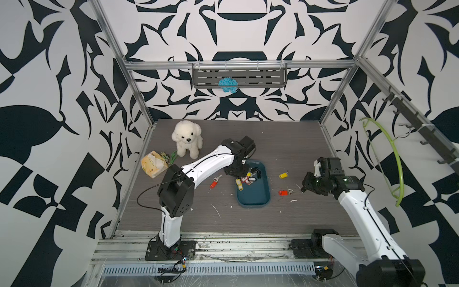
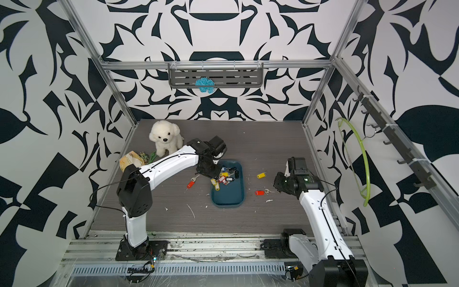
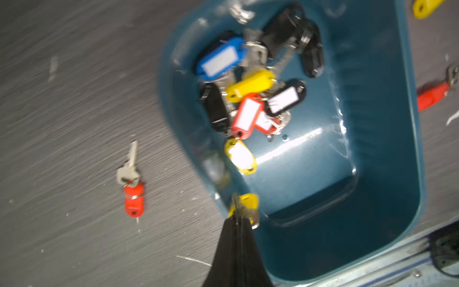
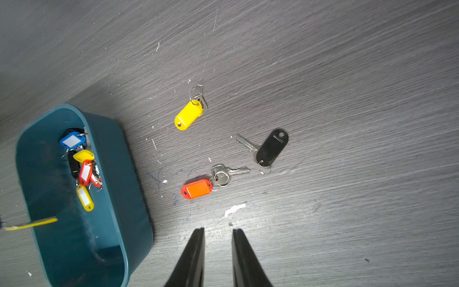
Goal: Take the keys out of the storage box
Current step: Pick up the key from the storage box, then place the key at the center of the board.
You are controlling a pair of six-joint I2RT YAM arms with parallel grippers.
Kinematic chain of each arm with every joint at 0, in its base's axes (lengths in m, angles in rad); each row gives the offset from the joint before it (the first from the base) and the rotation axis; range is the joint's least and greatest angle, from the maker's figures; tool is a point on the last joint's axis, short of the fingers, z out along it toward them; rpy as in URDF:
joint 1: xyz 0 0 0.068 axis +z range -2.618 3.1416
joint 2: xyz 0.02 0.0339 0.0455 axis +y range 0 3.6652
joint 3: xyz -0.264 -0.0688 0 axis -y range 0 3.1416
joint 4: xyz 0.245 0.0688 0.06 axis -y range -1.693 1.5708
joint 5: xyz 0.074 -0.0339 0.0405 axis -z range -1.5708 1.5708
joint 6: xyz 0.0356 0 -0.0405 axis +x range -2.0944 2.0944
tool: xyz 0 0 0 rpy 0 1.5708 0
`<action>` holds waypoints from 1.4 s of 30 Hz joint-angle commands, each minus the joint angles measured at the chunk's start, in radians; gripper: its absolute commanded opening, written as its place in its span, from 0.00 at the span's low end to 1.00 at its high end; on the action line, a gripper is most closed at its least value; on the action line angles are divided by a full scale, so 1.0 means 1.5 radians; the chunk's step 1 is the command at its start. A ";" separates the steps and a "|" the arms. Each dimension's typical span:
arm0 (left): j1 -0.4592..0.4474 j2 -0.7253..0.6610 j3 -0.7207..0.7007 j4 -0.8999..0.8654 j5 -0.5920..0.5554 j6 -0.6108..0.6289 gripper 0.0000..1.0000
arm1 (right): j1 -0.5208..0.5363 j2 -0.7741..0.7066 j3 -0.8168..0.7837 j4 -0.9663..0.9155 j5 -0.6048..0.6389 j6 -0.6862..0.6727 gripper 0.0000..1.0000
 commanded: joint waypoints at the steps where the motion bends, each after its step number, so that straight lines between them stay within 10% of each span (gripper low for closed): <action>1: 0.070 -0.077 -0.045 0.002 -0.002 -0.054 0.00 | -0.003 0.000 -0.002 0.006 -0.006 -0.006 0.25; 9: 0.197 -0.124 -0.135 0.013 0.022 -0.045 0.00 | -0.003 0.005 -0.003 0.007 -0.009 -0.007 0.26; 24: 0.213 0.005 -0.149 0.091 0.060 -0.039 0.01 | -0.002 0.011 -0.001 0.004 -0.010 -0.008 0.27; 37: 0.214 0.034 -0.146 0.126 0.062 -0.035 0.60 | -0.002 0.007 0.000 0.003 -0.009 -0.006 0.28; 42: 0.214 -0.034 -0.180 0.157 0.058 -0.041 0.69 | -0.002 0.004 0.001 0.002 -0.009 -0.007 0.29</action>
